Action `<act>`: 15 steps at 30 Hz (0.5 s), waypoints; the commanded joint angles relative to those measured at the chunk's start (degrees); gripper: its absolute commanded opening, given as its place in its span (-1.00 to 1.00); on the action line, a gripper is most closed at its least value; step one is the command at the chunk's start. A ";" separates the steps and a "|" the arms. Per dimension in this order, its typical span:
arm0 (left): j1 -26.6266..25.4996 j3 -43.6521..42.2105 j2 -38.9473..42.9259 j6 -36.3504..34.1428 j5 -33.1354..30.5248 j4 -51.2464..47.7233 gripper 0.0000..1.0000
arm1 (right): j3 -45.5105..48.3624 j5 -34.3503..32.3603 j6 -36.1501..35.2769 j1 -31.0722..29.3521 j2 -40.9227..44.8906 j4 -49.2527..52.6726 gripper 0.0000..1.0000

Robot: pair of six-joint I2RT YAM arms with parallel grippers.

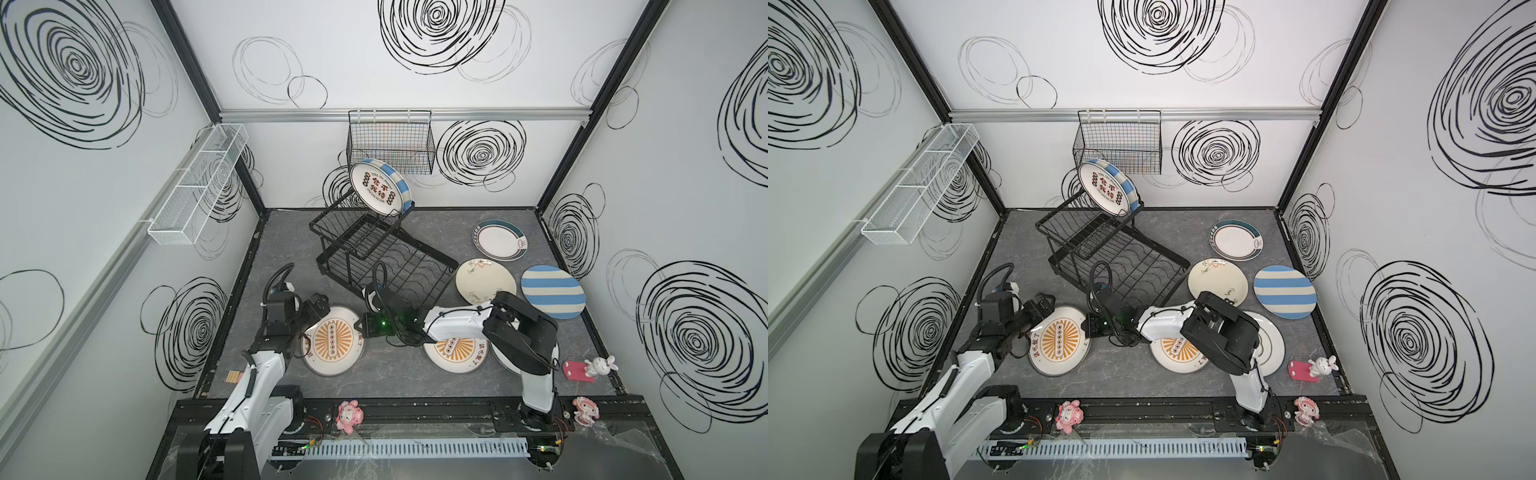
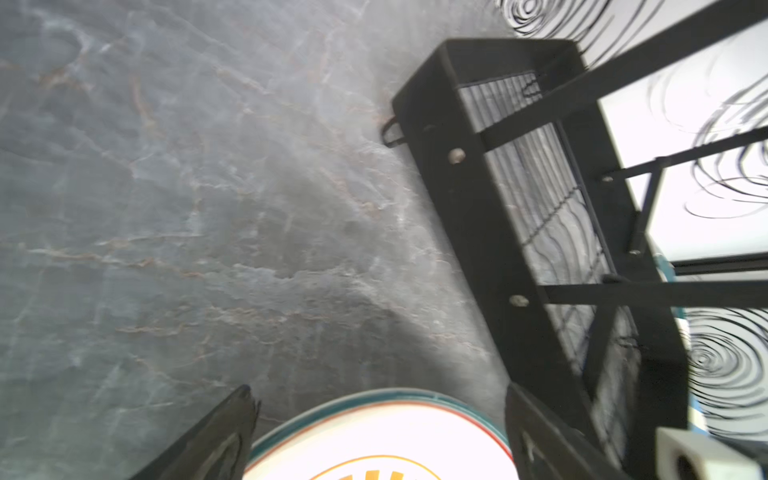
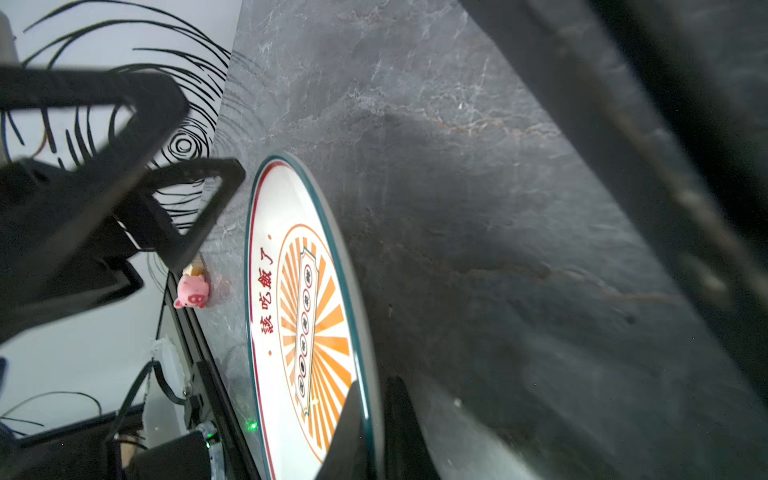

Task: Load the plates into the dish rack
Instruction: 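Lift the sunburst plate upright with the right gripper toward the rack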

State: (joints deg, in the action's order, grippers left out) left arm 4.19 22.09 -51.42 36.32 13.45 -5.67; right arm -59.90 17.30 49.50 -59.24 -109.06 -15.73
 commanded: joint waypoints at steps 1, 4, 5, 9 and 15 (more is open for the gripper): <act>0.08 8.07 0.70 -4.87 5.46 -5.16 0.92 | 3.03 -3.90 -4.39 0.06 8.13 0.86 -1.00; 0.25 14.83 -1.65 -10.53 7.49 -10.64 0.92 | 5.85 -6.38 -8.82 0.12 15.11 4.94 -1.00; 0.35 16.64 -2.31 -11.51 7.89 -11.50 0.92 | 6.86 -7.47 -10.27 0.09 17.73 6.53 -1.00; 0.47 19.80 -3.54 -15.51 8.35 -11.85 0.92 | 10.81 -10.01 -15.10 0.59 27.03 12.91 -1.00; -0.08 20.86 -5.01 -18.06 6.25 -11.53 0.92 | 15.04 -10.47 -18.34 4.56 40.25 23.43 -1.00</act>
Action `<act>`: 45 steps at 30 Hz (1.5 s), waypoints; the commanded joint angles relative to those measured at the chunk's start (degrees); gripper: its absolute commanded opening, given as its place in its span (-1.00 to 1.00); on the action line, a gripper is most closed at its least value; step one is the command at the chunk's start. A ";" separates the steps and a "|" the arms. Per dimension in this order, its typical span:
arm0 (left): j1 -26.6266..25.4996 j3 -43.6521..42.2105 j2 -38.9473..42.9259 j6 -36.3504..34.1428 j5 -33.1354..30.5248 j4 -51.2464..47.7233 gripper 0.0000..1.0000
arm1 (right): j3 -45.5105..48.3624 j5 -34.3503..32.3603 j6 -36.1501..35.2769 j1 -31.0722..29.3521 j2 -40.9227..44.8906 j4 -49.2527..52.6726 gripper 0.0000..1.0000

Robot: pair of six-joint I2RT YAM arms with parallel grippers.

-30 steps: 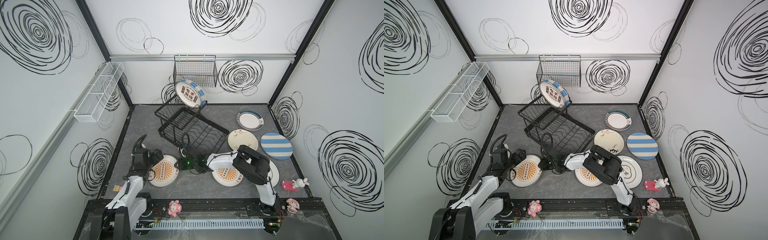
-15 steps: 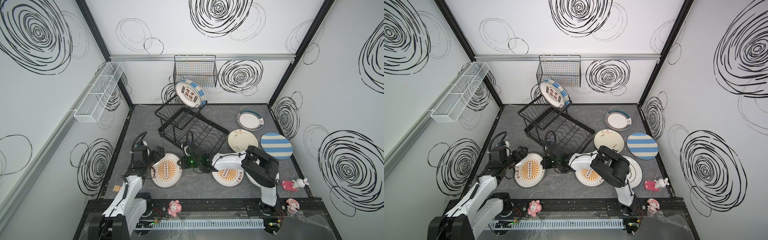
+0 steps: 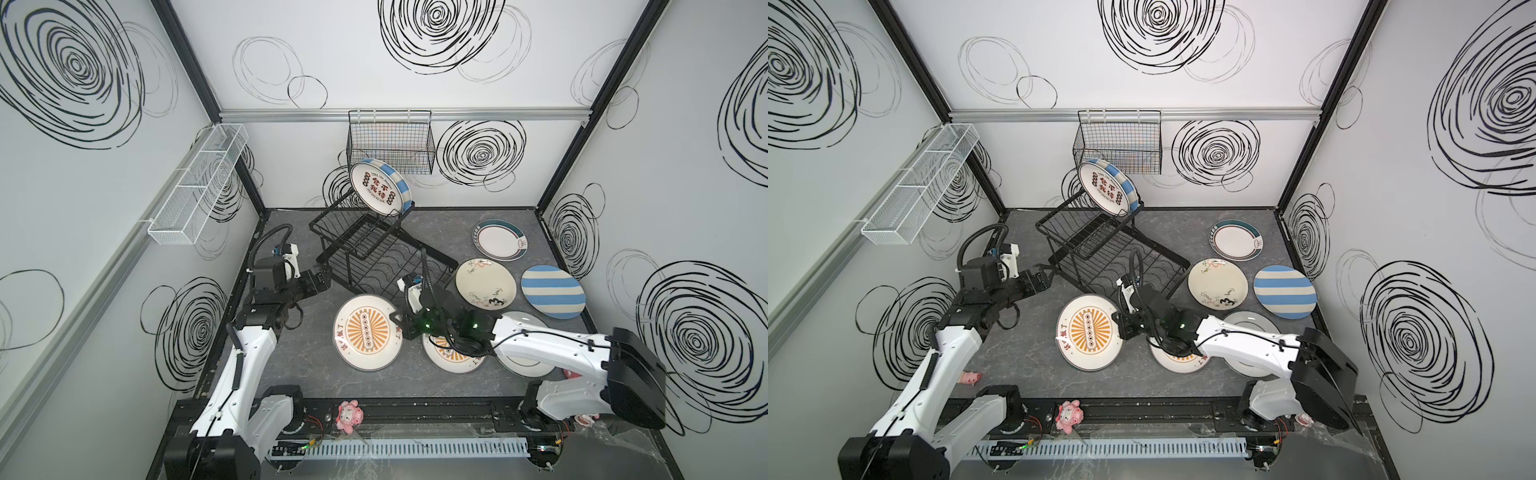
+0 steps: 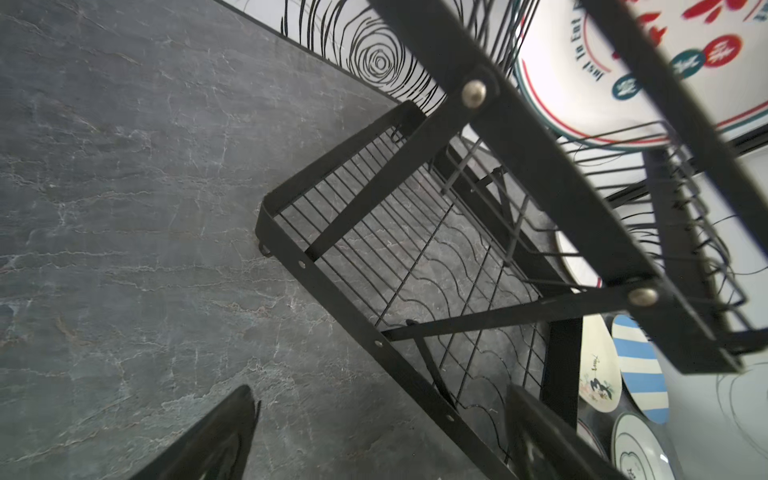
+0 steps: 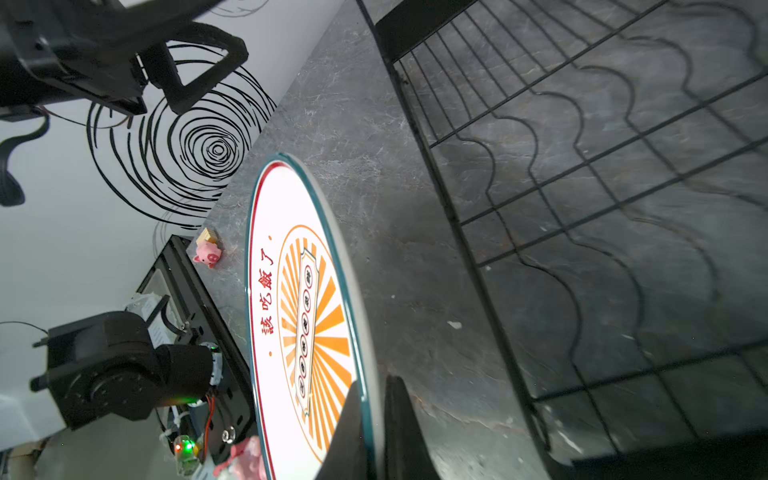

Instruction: Load the plates into the dish rack

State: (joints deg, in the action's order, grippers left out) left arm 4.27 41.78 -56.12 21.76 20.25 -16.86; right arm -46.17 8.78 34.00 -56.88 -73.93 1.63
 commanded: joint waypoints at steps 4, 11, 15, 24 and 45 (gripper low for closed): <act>-1.49 0.00 0.22 -4.30 -1.92 1.61 0.92 | 3.81 -2.55 -6.88 7.65 16.48 8.03 -1.00; -4.67 -0.38 -0.90 -3.30 -2.85 2.20 0.92 | -6.41 -6.22 -16.28 16.51 21.86 14.58 -1.00; -7.09 -0.98 -1.03 -2.64 -2.83 2.51 0.92 | -14.60 -10.66 -21.23 17.07 18.40 14.05 -1.00; -8.23 -0.99 -2.36 -2.36 -4.14 1.02 0.92 | -34.43 -31.36 -37.77 7.81 2.36 6.76 -1.00; -7.55 -2.14 -2.02 -3.00 -3.91 0.78 0.92 | -41.00 -29.69 -55.13 10.30 -12.85 -22.36 -1.00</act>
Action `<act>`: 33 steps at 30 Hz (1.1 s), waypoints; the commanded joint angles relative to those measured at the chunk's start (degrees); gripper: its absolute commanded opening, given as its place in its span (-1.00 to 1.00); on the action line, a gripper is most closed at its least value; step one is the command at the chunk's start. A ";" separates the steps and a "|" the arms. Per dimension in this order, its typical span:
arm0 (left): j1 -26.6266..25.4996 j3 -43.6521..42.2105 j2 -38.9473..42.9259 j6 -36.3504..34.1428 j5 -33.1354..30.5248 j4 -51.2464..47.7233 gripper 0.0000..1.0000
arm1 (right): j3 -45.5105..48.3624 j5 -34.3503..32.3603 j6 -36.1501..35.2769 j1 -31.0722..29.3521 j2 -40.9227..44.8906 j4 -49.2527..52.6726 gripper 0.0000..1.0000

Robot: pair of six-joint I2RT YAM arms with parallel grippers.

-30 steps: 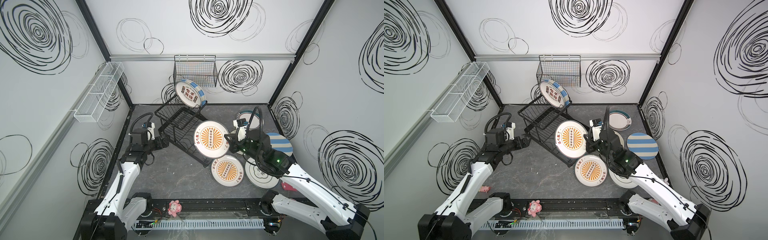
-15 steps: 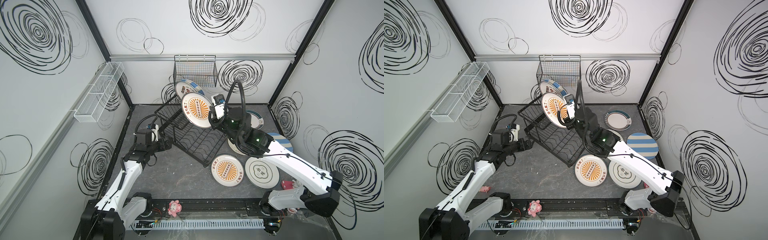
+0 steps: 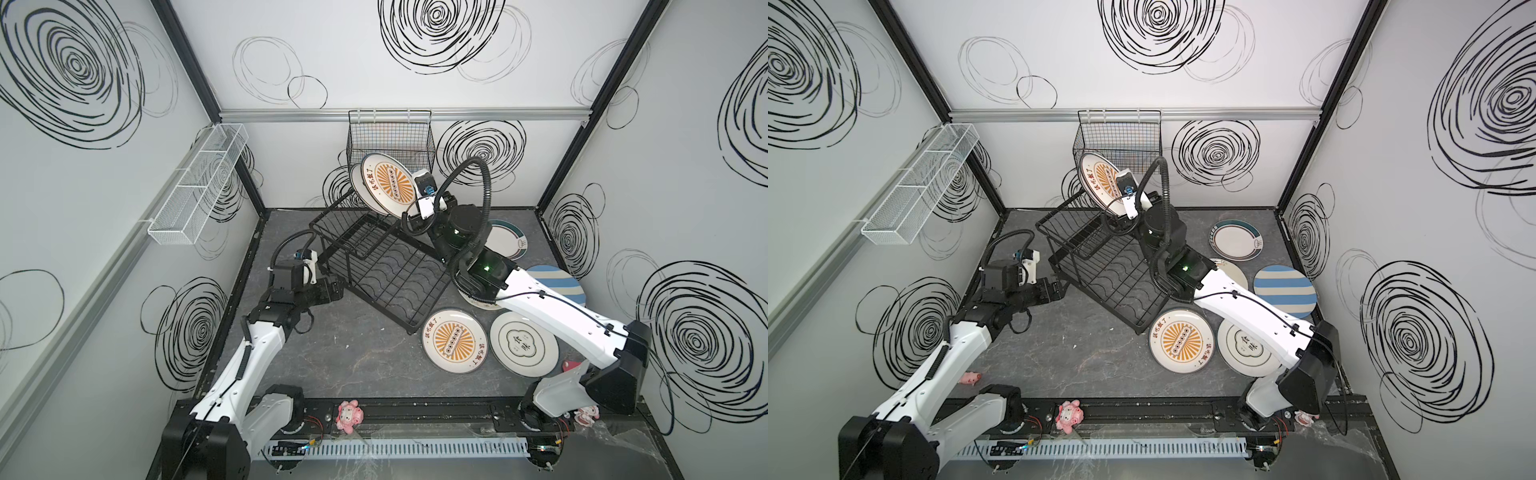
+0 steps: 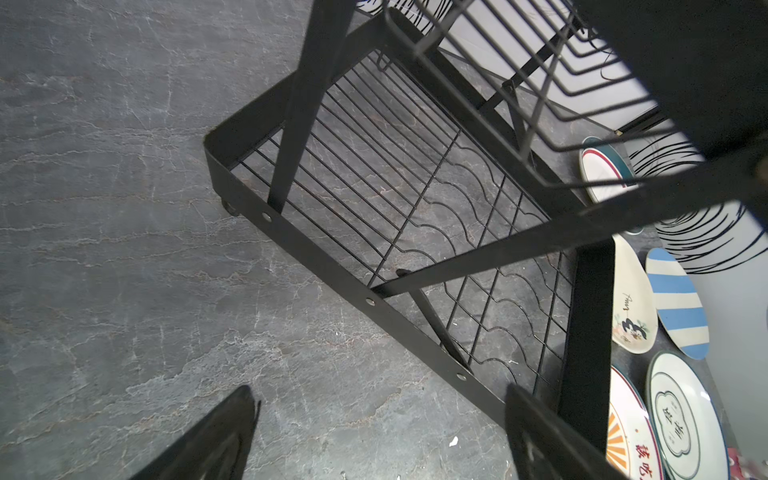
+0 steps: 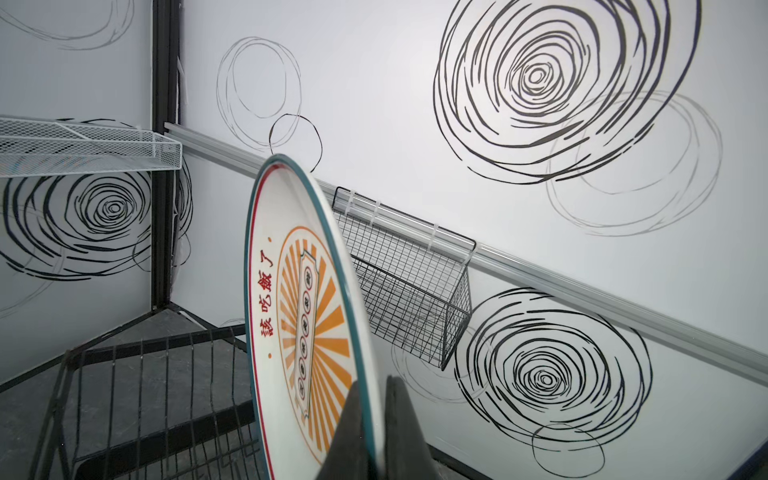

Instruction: Load the plates into the dish rack

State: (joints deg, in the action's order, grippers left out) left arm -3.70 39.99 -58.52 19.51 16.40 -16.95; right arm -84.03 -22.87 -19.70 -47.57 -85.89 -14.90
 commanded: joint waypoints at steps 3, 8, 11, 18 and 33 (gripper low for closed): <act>0.63 -0.35 0.01 -0.75 -0.02 0.64 0.92 | -5.63 1.64 -1.43 1.42 -3.72 -4.56 -1.00; 1.15 -0.17 -0.28 -0.81 -0.14 0.39 0.92 | -5.84 2.45 -1.69 1.82 -6.40 -6.53 -1.00; 1.42 -0.35 -0.15 -0.85 -0.10 0.51 0.92 | -7.12 2.57 -1.76 2.26 -7.91 -6.27 -1.00; 1.86 -0.26 -0.70 -0.85 0.54 0.71 0.92 | -8.76 1.50 -3.49 2.66 -11.26 -6.64 -1.00; 2.87 -0.30 -1.23 -0.87 0.91 0.78 0.92 | -12.38 1.13 -7.58 3.41 -14.84 -7.08 -1.00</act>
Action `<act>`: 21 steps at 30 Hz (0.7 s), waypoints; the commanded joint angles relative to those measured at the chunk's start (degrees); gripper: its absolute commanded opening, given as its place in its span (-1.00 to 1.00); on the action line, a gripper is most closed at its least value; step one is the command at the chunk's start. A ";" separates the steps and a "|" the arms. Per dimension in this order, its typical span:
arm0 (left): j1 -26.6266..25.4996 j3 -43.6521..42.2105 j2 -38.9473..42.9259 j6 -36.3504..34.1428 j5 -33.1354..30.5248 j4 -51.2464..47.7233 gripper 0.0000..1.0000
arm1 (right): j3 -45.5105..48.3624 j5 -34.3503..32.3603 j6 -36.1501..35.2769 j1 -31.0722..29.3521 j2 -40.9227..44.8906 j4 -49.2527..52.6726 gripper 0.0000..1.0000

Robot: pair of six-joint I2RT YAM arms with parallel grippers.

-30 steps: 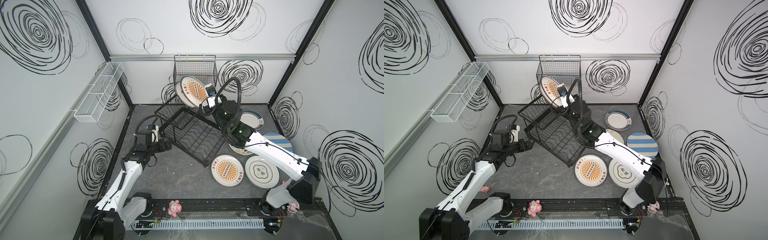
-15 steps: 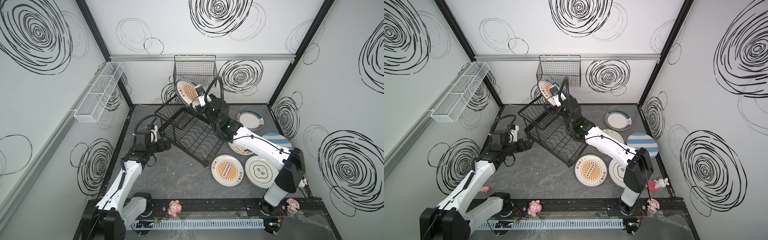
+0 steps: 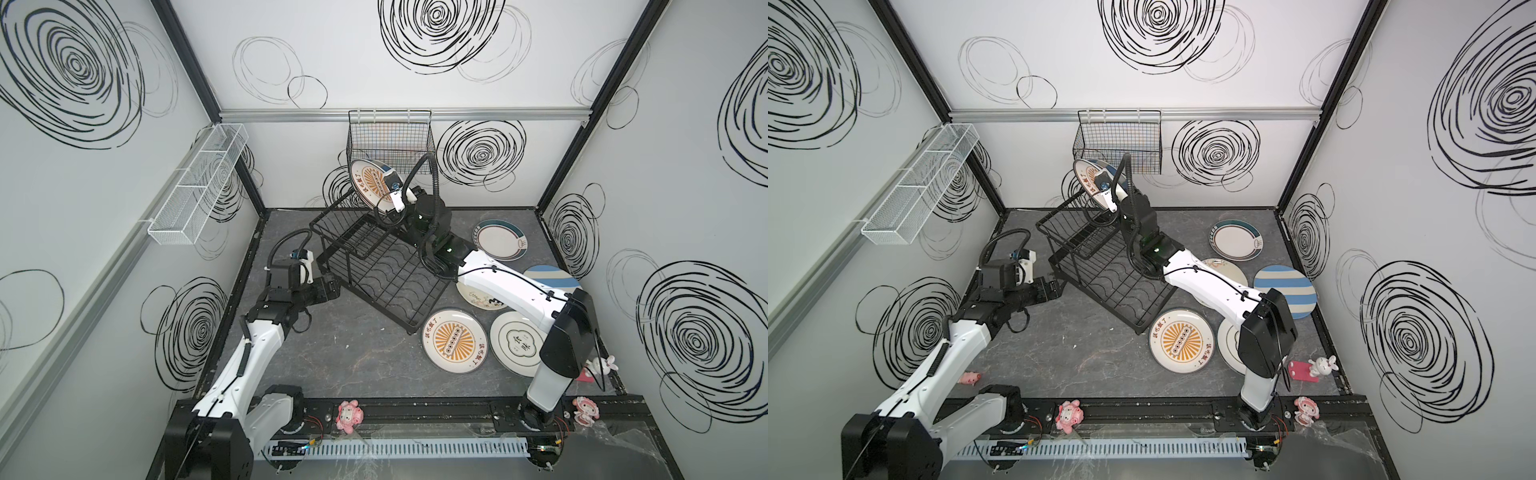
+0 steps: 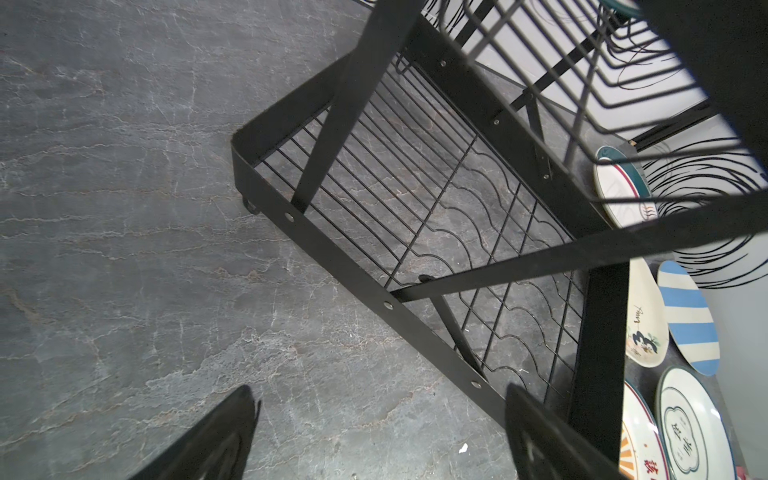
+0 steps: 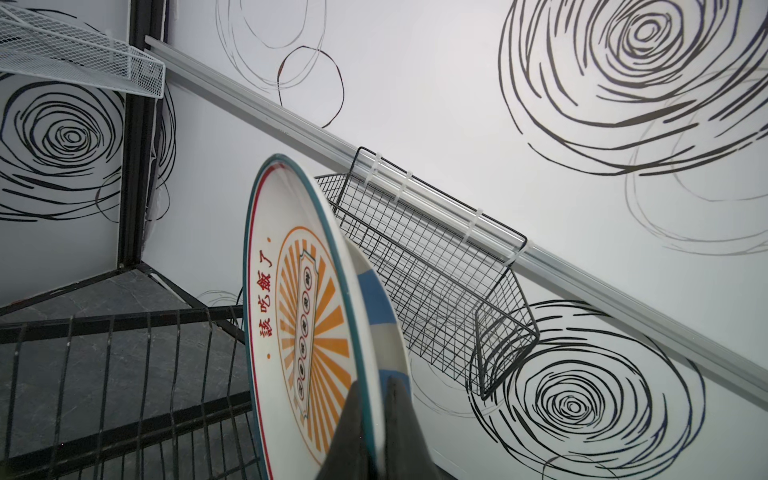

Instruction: Load the plates into the dish rack

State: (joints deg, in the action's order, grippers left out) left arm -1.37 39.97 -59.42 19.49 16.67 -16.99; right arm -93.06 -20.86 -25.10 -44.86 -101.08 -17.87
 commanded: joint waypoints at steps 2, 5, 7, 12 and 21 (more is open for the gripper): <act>0.57 -0.33 -0.40 -0.83 0.68 0.82 0.92 | -4.35 -0.74 -2.57 0.64 0.27 -3.60 -1.00; 0.64 -0.33 -0.36 -0.78 0.82 0.91 0.92 | -5.54 -0.70 -3.02 0.65 0.26 -2.90 -1.00; 0.66 -0.33 -0.44 -0.79 0.91 0.82 0.92 | -5.90 -0.68 -3.03 0.65 0.27 -2.40 -1.00; 0.66 -0.41 -0.10 -0.76 1.04 0.90 0.92 | -4.02 -0.94 -2.64 0.66 0.70 -2.35 -1.00; 0.66 -0.50 0.09 -0.73 1.31 0.91 0.92 | -1.34 -1.13 -2.28 0.74 1.15 -3.12 -1.00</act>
State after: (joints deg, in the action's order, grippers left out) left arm -1.32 39.97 -59.59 19.49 17.12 -16.99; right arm -94.37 -21.41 -27.05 -44.42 -101.19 -16.97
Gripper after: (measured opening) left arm 0.960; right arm 0.087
